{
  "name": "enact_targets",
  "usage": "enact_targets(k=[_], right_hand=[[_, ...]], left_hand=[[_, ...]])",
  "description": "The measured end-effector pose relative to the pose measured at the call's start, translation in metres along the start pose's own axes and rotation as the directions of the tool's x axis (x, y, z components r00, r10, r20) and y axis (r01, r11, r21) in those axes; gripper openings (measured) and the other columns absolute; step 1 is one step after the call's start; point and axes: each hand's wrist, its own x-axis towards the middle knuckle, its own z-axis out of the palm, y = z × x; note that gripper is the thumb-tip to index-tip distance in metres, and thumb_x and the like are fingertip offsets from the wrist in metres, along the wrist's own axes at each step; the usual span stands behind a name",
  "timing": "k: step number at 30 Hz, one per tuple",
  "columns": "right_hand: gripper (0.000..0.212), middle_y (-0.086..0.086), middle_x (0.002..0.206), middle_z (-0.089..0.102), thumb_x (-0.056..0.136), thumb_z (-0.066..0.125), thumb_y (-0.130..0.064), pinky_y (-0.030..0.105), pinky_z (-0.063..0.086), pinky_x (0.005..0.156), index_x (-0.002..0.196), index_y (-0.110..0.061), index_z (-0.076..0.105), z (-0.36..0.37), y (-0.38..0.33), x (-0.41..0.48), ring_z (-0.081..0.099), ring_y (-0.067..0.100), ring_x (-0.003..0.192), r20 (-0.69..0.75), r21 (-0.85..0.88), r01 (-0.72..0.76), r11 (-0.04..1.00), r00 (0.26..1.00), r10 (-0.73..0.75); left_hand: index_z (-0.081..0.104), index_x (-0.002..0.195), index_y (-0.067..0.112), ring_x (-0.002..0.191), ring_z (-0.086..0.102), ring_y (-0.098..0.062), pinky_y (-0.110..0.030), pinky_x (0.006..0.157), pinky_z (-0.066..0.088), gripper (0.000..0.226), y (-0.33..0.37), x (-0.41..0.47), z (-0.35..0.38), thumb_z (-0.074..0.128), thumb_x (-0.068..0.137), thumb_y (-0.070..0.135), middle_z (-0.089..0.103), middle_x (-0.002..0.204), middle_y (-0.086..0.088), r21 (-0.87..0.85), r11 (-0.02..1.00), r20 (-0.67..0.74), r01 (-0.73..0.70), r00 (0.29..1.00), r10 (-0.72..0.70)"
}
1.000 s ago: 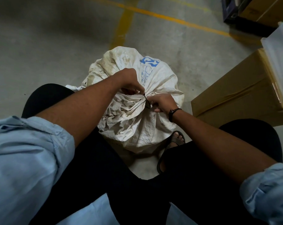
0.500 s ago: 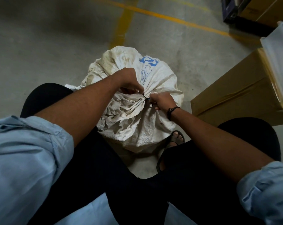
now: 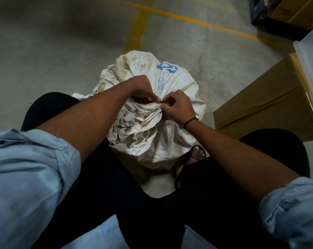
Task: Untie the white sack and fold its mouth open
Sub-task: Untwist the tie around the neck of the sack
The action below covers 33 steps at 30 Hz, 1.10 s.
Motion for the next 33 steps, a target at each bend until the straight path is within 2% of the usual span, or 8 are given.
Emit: enact_targets(k=[3,5,10,15,19,23,28,33], right_hand=[[0.013,0.000,0.087,0.061,0.075,0.077,-0.027,0.026,0.047,0.071,0.083,-0.017,0.073,0.001,0.001,0.004,0.056,0.012,0.079,0.006,-0.036,0.016,0.999,1.000,-0.015],[0.013,0.000,0.087,0.062,0.076,0.077,-0.028,0.029,0.049,0.072,0.082,-0.017,0.073,-0.001,0.000,0.004,0.057,0.013,0.080,0.009,-0.040,0.019,0.999,1.000,-0.018],[0.020,-0.003,0.081,0.063,0.082,0.077,-0.034,0.024,0.047,0.066,0.080,-0.014,0.074,-0.001,-0.001,0.005,0.059,0.010,0.075,-0.006,0.008,0.001,1.000,1.000,-0.001],[0.013,-0.002,0.086,0.061,0.081,0.074,-0.029,0.023,0.042,0.068,0.076,-0.019,0.070,0.000,0.000,0.015,0.056,0.011,0.080,0.010,-0.061,-0.003,0.998,1.000,0.004],[0.009,0.001,0.089,0.061,0.082,0.070,-0.027,0.028,0.045,0.071,0.076,-0.021,0.067,-0.007,-0.005,0.022,0.056,0.015,0.083,-0.041,-0.091,0.012,0.996,0.999,-0.016],[0.007,-0.003,0.082,0.059,0.081,0.072,-0.020,0.023,0.042,0.073,0.079,-0.014,0.069,-0.026,-0.005,0.031,0.054,0.011,0.078,-0.191,-0.007,0.013,1.000,0.981,-0.014],[0.005,-0.008,0.082,0.061,0.083,0.073,-0.016,0.017,0.045,0.074,0.086,-0.012,0.074,-0.035,-0.007,0.026,0.059,0.012,0.078,-0.251,0.136,0.017,0.991,0.968,0.018],[0.021,0.004,0.096,0.073,0.083,0.074,-0.016,0.041,0.059,0.084,0.104,-0.012,0.074,-0.038,-0.005,0.026,0.070,0.018,0.089,-0.215,0.425,-0.125,0.896,0.948,0.234]], left_hand=[[0.076,0.088,0.006,0.040,0.061,-0.008,-0.015,0.038,0.043,0.042,-0.002,-0.001,-0.001,0.088,0.073,0.044,0.070,0.062,-0.002,-0.035,0.999,0.009,-0.012,1.000,0.012],[0.076,0.086,0.008,0.041,0.061,-0.008,-0.015,0.038,0.043,0.039,-0.003,0.000,-0.001,0.087,0.074,0.043,0.070,0.064,-0.002,-0.036,0.999,0.010,-0.026,1.000,0.026],[0.075,0.074,0.015,0.046,0.060,-0.008,-0.018,0.047,0.044,0.032,-0.004,0.001,-0.002,0.086,0.075,0.045,0.069,0.060,0.003,0.018,0.996,-0.009,-0.088,0.996,0.088],[0.079,0.078,0.017,0.064,0.062,-0.013,-0.026,0.064,0.047,0.028,0.000,-0.002,-0.003,0.082,0.079,0.045,0.072,0.069,0.003,0.152,0.960,-0.057,-0.236,0.967,0.247],[0.080,0.081,0.021,0.065,0.066,-0.005,-0.026,0.068,0.051,0.019,0.001,-0.008,-0.005,0.083,0.079,0.040,0.074,0.072,0.008,0.197,0.923,-0.106,-0.330,0.929,0.355],[0.081,0.089,0.028,0.079,0.070,-0.003,-0.028,0.077,0.057,0.018,0.001,-0.012,-0.006,0.087,0.074,0.035,0.076,0.083,0.012,0.162,0.911,-0.185,-0.380,0.895,0.406],[0.081,0.084,0.024,0.075,0.070,-0.006,-0.039,0.078,0.059,0.013,0.005,-0.013,-0.001,0.084,0.076,0.034,0.076,0.078,0.011,0.148,0.911,-0.272,-0.384,0.870,0.411],[0.079,0.076,0.025,0.067,0.070,-0.004,-0.037,0.072,0.059,0.008,0.016,-0.013,0.001,0.082,0.077,0.032,0.073,0.065,0.011,0.022,0.912,-0.383,-0.409,0.840,0.385]])
